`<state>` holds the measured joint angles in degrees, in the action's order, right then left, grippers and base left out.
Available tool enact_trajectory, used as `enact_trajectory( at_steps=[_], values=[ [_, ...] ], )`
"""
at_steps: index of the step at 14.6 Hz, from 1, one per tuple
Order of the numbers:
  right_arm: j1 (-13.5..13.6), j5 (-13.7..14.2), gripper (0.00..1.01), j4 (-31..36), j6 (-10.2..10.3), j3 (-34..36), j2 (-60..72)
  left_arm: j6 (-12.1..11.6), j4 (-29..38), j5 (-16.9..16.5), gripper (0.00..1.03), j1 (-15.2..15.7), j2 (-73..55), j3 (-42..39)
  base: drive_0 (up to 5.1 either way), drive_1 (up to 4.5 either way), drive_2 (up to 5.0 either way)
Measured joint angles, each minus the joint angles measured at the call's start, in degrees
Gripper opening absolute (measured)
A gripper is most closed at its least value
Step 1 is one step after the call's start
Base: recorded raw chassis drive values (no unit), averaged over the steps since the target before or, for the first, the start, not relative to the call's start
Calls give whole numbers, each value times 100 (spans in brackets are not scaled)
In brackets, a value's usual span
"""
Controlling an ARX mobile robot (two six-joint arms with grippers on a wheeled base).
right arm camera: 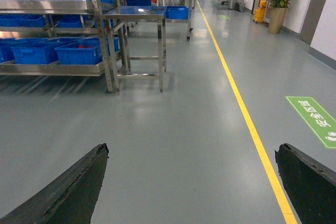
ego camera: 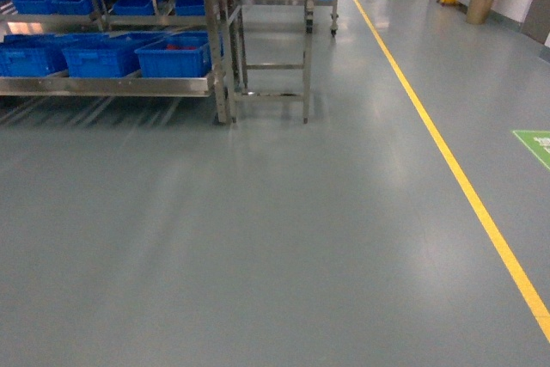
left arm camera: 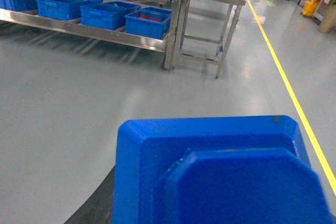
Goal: Pick blue part to blue bin on bottom shelf
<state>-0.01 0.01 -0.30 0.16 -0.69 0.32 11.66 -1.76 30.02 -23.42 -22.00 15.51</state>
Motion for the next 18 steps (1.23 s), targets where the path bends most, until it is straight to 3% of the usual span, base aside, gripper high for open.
enact_trajectory(
  at_steps=[18],
  values=[
    [0, 2, 98, 0, 0, 2, 0, 0, 4, 0, 43, 0, -2, 0, -2, 414, -417]
  ],
)
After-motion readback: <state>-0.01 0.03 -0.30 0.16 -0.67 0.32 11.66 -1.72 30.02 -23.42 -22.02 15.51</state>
